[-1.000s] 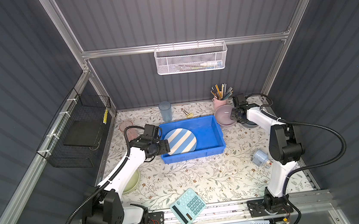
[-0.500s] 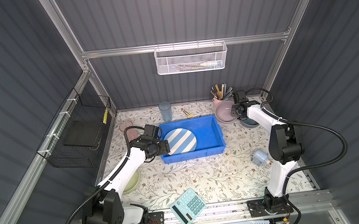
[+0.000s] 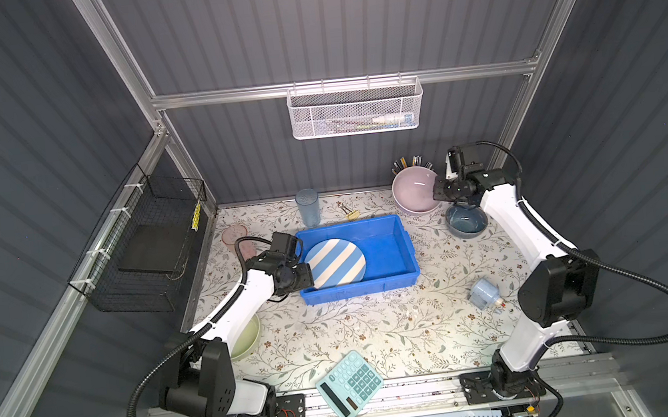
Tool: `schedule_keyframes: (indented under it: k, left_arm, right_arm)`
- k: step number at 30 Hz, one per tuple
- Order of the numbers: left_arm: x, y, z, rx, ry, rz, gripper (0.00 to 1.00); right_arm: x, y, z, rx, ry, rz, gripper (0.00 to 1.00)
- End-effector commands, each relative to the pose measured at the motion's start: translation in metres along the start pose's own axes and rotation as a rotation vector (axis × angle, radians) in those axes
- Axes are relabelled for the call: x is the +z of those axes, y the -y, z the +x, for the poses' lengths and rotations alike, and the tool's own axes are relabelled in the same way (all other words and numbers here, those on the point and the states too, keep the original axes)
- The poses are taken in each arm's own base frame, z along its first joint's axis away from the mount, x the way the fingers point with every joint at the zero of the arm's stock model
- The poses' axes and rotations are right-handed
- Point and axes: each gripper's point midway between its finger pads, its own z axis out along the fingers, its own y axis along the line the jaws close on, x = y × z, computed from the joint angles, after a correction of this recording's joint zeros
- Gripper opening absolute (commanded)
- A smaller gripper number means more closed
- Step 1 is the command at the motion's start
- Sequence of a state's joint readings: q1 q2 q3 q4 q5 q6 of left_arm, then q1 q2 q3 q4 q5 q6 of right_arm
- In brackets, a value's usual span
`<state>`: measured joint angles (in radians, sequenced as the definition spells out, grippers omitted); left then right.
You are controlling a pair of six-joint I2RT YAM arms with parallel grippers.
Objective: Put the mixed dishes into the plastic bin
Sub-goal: 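Lift the lilac bowl off the table with the right gripper, then carry the lilac bowl over the blue bin with the right gripper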
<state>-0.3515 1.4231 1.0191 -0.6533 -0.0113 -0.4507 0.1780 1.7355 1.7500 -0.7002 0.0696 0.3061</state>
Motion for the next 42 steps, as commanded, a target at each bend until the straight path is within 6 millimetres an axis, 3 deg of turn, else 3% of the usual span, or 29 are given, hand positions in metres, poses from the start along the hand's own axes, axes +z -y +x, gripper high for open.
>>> schedule_keyframes:
  k: [1, 10, 20, 30, 42]
  left_arm:
    - [0.006, -0.008, 0.009, -0.013, -0.034, -0.025, 0.64]
    - [0.009, 0.001, 0.01, -0.011, -0.047, 0.026, 0.52]
    - [0.01, 0.009, 0.011, -0.025, -0.052, 0.076, 0.35]
    - [0.01, 0.029, 0.008, -0.05, -0.059, 0.184, 0.25]
    - [0.013, 0.043, 0.008, -0.078, -0.069, 0.264, 0.23]
  right_arm:
    - [-0.03, -0.045, -0.009, -0.026, 0.008, -0.192, 0.0]
    - [-0.035, -0.116, 0.019, -0.105, -0.05, -0.325, 0.0]
    - [-0.01, -0.174, 0.058, -0.151, -0.137, -0.406, 0.0]
    - [0.023, -0.194, 0.09, -0.129, -0.207, -0.407, 0.0]
    - [0.045, -0.208, 0.131, -0.182, -0.291, -0.384, 0.0]
